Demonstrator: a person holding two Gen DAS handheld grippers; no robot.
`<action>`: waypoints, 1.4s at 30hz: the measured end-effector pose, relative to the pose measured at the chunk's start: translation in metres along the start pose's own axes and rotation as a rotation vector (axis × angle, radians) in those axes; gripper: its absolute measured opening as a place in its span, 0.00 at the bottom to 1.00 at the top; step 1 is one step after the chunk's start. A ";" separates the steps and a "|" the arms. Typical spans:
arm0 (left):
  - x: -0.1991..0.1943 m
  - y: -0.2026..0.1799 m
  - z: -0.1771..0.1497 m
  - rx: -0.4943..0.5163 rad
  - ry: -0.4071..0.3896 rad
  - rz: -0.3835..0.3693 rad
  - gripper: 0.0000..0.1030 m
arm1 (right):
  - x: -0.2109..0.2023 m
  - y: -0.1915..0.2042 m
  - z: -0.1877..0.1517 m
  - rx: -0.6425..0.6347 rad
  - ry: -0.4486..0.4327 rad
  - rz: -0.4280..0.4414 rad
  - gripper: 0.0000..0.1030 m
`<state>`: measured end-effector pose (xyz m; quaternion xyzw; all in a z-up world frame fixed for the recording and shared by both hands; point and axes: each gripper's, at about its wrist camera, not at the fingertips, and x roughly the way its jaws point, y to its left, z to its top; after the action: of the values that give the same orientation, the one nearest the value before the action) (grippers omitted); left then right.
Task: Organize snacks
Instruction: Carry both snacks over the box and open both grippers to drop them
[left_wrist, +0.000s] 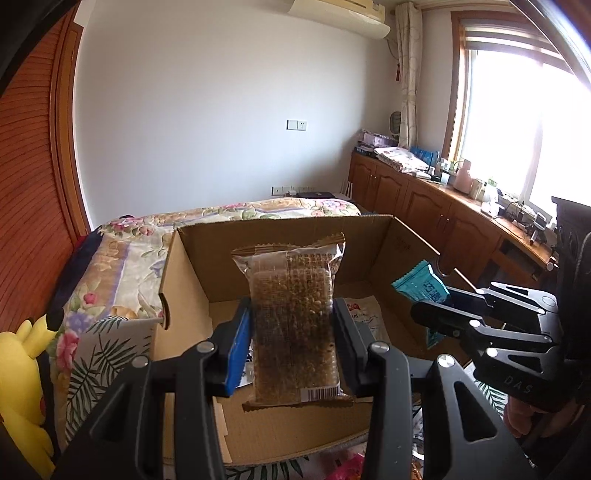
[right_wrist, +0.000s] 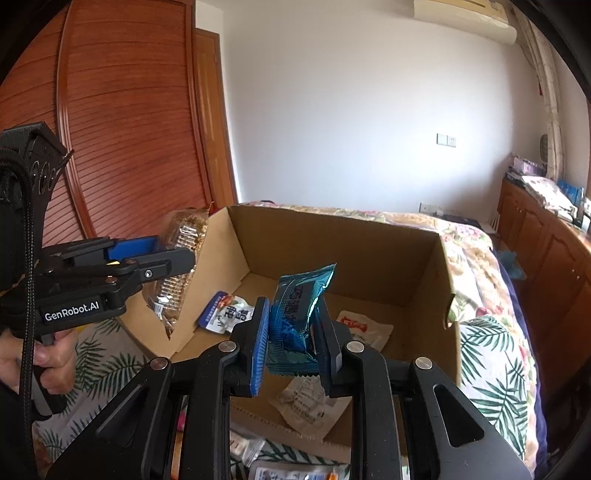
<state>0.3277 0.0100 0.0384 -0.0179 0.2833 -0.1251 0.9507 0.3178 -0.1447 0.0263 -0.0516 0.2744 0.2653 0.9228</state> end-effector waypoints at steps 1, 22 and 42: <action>0.002 -0.001 -0.001 0.002 0.003 0.001 0.40 | 0.003 0.000 -0.001 0.001 0.006 0.001 0.21; 0.024 -0.006 -0.019 0.011 0.061 0.014 0.47 | 0.024 -0.004 -0.010 0.008 0.055 0.009 0.23; -0.025 -0.022 -0.033 0.051 0.015 0.022 0.60 | -0.032 0.001 -0.024 0.031 0.009 0.004 0.32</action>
<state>0.2845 -0.0039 0.0263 0.0103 0.2872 -0.1222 0.9500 0.2827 -0.1647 0.0231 -0.0381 0.2828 0.2626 0.9218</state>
